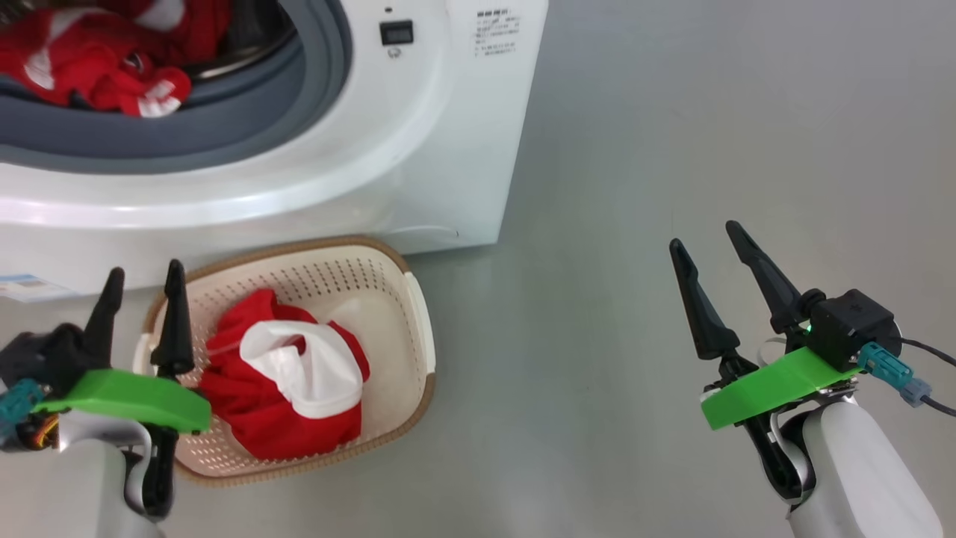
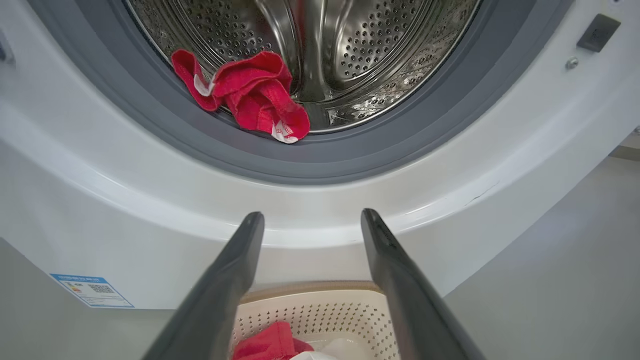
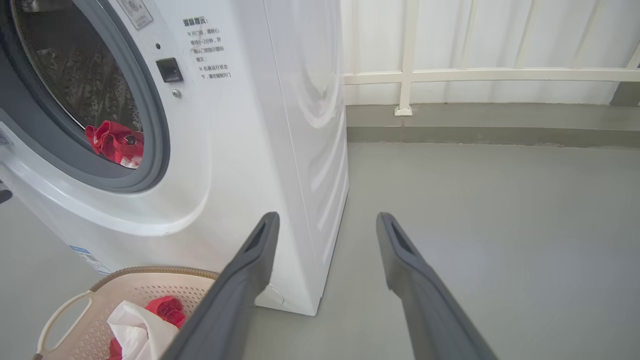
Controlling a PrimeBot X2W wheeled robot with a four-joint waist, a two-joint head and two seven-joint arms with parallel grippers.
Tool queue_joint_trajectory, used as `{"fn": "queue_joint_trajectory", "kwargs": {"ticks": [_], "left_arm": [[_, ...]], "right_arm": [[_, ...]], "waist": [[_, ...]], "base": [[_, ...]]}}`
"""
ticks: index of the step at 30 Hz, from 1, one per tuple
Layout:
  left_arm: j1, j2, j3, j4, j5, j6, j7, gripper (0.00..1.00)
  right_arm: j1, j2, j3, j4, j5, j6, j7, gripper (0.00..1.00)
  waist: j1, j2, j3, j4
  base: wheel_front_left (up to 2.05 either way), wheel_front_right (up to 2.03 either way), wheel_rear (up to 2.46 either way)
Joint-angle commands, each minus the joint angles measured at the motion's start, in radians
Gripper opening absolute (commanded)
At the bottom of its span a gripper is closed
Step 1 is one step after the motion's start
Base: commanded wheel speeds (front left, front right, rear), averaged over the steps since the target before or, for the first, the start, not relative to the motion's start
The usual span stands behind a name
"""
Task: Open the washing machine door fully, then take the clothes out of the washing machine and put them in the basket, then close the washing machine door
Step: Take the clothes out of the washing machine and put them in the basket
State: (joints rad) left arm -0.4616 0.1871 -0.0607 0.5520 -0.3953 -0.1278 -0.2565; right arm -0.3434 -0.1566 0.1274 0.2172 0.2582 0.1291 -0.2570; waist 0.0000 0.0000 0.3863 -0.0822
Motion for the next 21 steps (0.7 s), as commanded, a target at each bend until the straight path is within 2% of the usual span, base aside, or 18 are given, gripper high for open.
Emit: {"fn": "queue_joint_trajectory", "kwargs": {"ticks": [1, 21], "left_arm": [[0.028, 0.030, 0.042, -0.045, 0.018, -0.003, -0.005, 1.00], [0.276, -0.030, 0.152, -0.332, 0.108, -0.003, -0.005, 1.00]], "right_arm": [[0.033, -0.004, 0.025, -0.019, 0.015, 0.002, -0.005, 1.00], [0.156, -0.026, -0.005, -0.025, 0.037, 0.002, -0.005, 1.00]], "waist": [[0.0000, 0.0000, -0.050, 0.014], [0.0000, 0.0000, -0.202, 0.020]], "base": [[0.00, 0.00, 0.00], [0.00, 0.00, 0.00]]}}
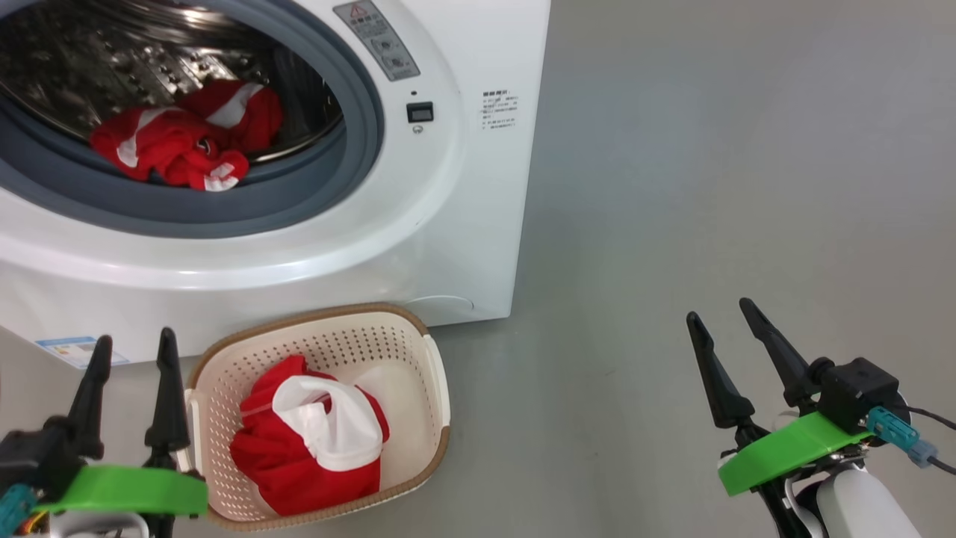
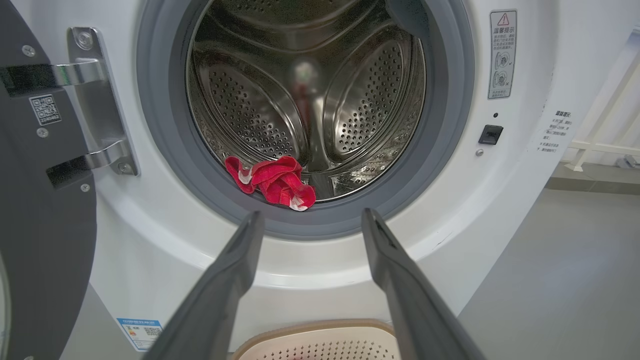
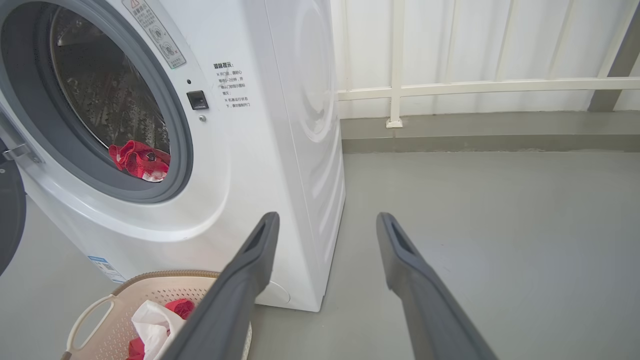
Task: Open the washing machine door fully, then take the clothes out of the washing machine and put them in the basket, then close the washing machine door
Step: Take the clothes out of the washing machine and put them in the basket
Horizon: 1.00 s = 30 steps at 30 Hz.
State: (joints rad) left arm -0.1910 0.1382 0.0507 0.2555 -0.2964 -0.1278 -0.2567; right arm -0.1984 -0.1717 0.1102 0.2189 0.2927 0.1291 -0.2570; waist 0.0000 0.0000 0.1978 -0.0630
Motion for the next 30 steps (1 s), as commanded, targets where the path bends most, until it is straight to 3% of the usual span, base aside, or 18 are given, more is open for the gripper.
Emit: {"fn": "queue_joint_trajectory", "kwargs": {"ticks": [1, 17, 30], "left_arm": [[0.017, 0.017, 0.045, -0.049, 0.014, -0.003, -0.005, 1.00], [0.192, -0.022, 0.103, -0.196, 0.040, -0.003, -0.005, 1.00], [0.228, -0.041, 0.095, -0.218, 0.044, -0.003, -0.005, 1.00]], "right_arm": [[0.015, -0.011, 0.011, -0.027, 0.003, 0.002, -0.005, 1.00], [0.078, -0.018, -0.010, -0.030, 0.011, 0.002, -0.005, 1.00], [0.100, -0.024, -0.024, -0.034, 0.011, 0.002, -0.005, 1.00]], "waist": [[0.0000, 0.0000, -0.016, 0.001], [0.0000, 0.0000, -0.077, 0.004], [0.0000, 0.0000, -0.088, 0.009]], "base": [[0.00, 0.00, 0.00], [0.00, 0.00, 0.00], [0.00, 0.00, 0.00]]}}
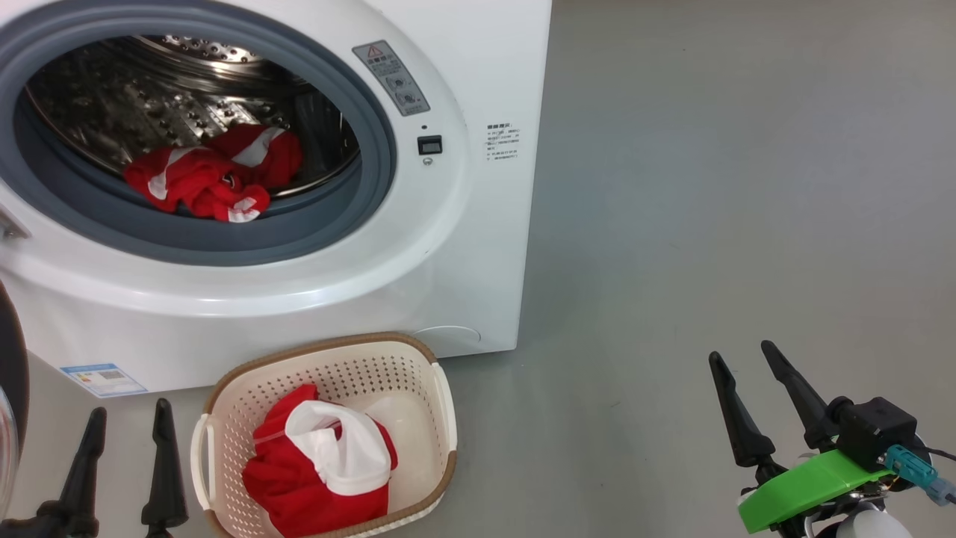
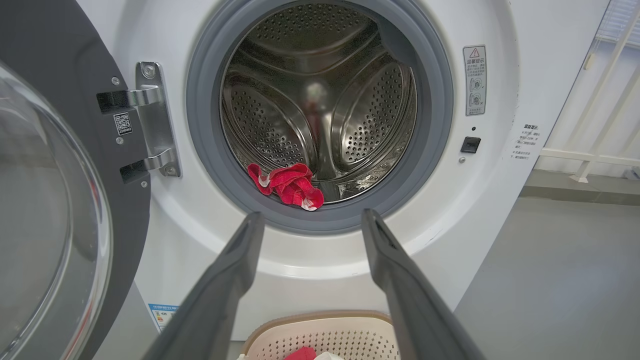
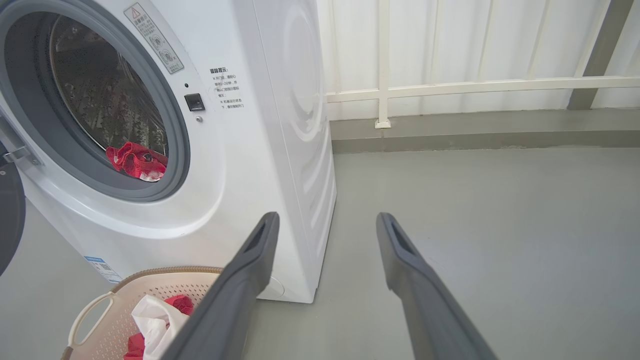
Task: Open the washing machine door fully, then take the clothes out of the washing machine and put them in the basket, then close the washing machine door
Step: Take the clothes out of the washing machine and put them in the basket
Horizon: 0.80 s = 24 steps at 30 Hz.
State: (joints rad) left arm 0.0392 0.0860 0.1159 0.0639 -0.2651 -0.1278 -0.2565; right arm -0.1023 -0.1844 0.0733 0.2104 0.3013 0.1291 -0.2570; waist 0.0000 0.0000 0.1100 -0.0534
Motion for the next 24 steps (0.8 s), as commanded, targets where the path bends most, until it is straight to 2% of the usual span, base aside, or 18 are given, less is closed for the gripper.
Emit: {"fn": "queue_joint_trajectory", "kwargs": {"ticks": [1, 12, 19, 24], "left_arm": [[-0.002, 0.011, 0.029, -0.025, 0.012, -0.003, -0.005, 1.00], [-0.013, 0.013, 0.011, -0.004, 0.002, -0.003, -0.005, 1.00], [-0.095, 0.048, -0.032, 0.075, -0.020, -0.003, -0.005, 1.00], [-0.231, 0.094, -0.076, 0.162, -0.018, -0.003, -0.005, 1.00]], "right_arm": [[0.004, -0.011, 0.013, -0.026, 0.001, 0.002, -0.005, 1.00], [0.004, -0.009, 0.012, -0.034, 0.001, 0.002, -0.005, 1.00], [-0.022, -0.001, 0.011, -0.045, -0.006, 0.002, -0.005, 1.00], [-0.063, 0.013, 0.013, -0.054, -0.013, 0.002, -0.005, 1.00]], "waist": [[0.0000, 0.0000, 0.001, 0.000], [0.0000, 0.0000, 0.020, 0.002], [0.0000, 0.0000, 0.083, 0.008], [0.0000, 0.0000, 0.163, 0.007]], "base": [[0.00, 0.00, 0.00], [0.00, 0.00, 0.00], [0.00, 0.00, 0.00], [0.00, 0.00, 0.00]]}}
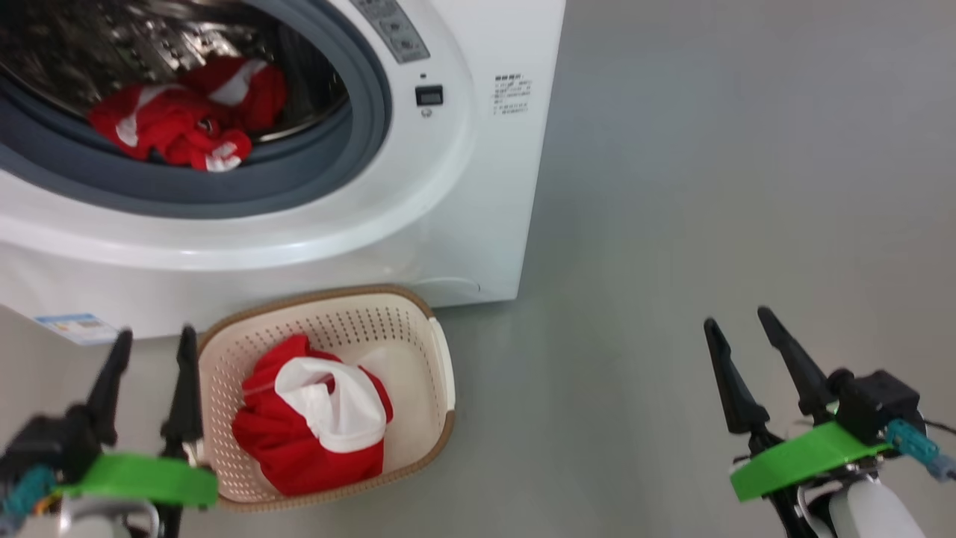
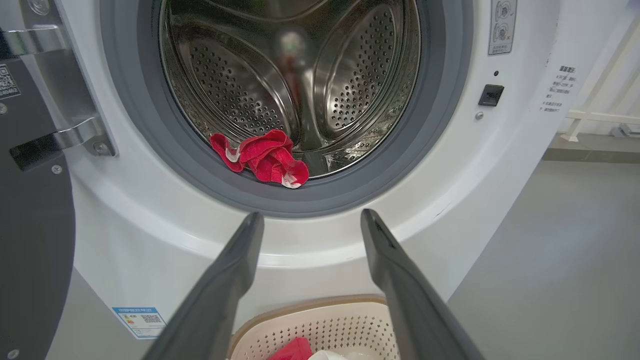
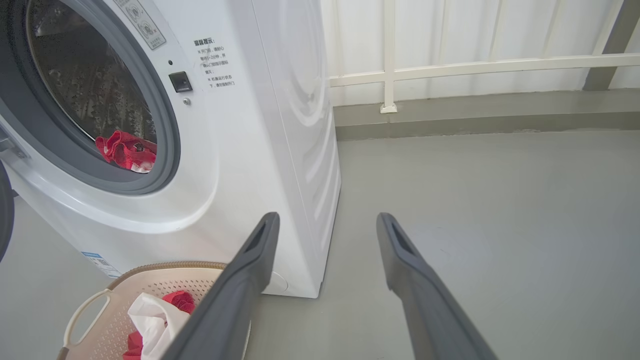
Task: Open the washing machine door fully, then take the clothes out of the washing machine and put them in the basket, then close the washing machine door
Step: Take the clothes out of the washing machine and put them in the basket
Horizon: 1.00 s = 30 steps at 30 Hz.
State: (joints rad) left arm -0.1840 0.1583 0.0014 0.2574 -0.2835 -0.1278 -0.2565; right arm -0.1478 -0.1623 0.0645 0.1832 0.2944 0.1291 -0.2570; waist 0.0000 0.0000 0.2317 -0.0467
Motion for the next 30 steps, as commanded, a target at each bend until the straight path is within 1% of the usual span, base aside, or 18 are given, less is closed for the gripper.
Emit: {"fn": "queue_joint_trajectory", "kwargs": {"ticks": [1, 6, 9, 12, 18, 25, 30], "left_arm": [[-0.042, 0.032, 0.031, -0.013, 0.003, -0.003, -0.005, 1.00], [-0.238, 0.076, 0.002, 0.105, 0.020, -0.002, 0.008, 1.00], [-0.360, 0.095, -0.013, 0.180, 0.043, 0.010, 0.046, 1.00], [-0.472, 0.114, -0.030, 0.253, 0.072, 0.031, 0.099, 1.00], [-0.682, 0.139, -0.060, 0.398, 0.113, 0.068, 0.221, 1.00], [-0.892, 0.156, -0.094, 0.540, 0.152, 0.095, 0.290, 1.00], [-1.001, 0.170, -0.121, 0.645, 0.188, 0.129, 0.325, 1.00]], "right_arm": [[-0.027, -0.006, 0.022, -0.028, -0.008, 0.002, -0.005, 1.00], [-0.086, 0.010, 0.035, -0.036, -0.017, 0.002, -0.005, 1.00], [-0.119, 0.021, 0.035, -0.039, -0.022, 0.002, -0.005, 1.00], [-0.146, 0.032, 0.040, -0.040, -0.027, 0.002, -0.005, 1.00], [-0.188, 0.047, 0.047, -0.041, -0.030, 0.002, -0.005, 1.00], [-0.228, 0.057, 0.057, -0.044, -0.032, 0.002, -0.005, 1.00], [-0.246, 0.065, 0.065, -0.045, -0.032, 0.002, -0.005, 1.00]], "waist": [[0.0000, 0.0000, 0.060, 0.000], [0.0000, 0.0000, 0.152, -0.008], [0.0000, 0.0000, 0.197, -0.014], [0.0000, 0.0000, 0.232, -0.022], [0.0000, 0.0000, 0.283, -0.032], [0.0000, 0.0000, 0.332, -0.046], [0.0000, 0.0000, 0.356, -0.058]], "base": [[0.00, 0.00, 0.00], [0.00, 0.00, 0.00], [0.00, 0.00, 0.00], [0.00, 0.00, 0.00], [0.00, 0.00, 0.00], [0.00, 0.00, 0.00], [0.00, 0.00, 0.00]]}}
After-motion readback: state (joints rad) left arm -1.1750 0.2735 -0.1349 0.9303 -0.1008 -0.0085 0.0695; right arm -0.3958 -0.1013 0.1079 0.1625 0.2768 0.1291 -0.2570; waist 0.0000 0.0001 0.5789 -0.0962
